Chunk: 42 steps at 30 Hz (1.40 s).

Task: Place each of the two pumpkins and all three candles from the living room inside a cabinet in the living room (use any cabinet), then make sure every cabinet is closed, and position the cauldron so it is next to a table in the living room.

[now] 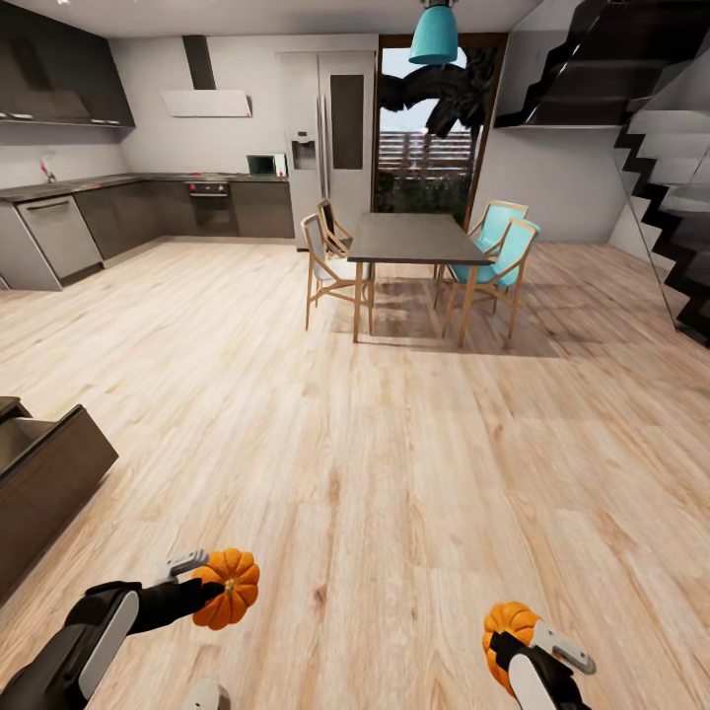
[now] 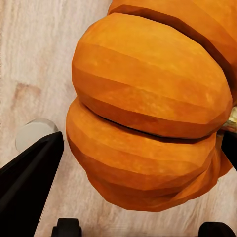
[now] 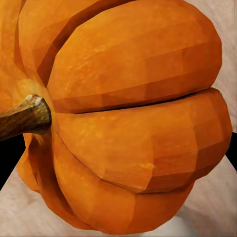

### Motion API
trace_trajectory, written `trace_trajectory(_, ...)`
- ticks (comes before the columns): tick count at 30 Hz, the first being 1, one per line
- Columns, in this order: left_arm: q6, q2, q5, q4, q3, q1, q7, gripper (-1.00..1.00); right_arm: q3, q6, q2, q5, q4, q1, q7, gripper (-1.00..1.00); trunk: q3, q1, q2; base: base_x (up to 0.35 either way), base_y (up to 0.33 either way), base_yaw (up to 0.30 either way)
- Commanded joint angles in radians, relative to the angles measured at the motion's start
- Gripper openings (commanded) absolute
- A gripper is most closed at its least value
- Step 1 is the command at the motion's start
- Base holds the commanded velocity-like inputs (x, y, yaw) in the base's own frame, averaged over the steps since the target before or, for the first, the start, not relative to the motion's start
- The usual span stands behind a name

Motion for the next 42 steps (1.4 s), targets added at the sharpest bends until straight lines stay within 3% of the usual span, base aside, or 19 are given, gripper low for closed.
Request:
trace_trajectory(1,0.005,0.000,-0.004,-0.001,0.001,-0.001,-0.003,-1.00,0.003,0.002,-0.002,-0.006,0.002,-0.001,-0.007,-1.00,-0.001,0.000,0.000,0.006,0.000,0.000)
trace_trajectory(42,0.002,0.000,-0.005,-0.001,-0.003,-0.001,-0.003,-1.00,-0.002,0.003,-0.003,-0.008,0.037,-0.001,-0.007,-1.00,-0.001,0.000,0.000,0.049,-0.037,0.000)
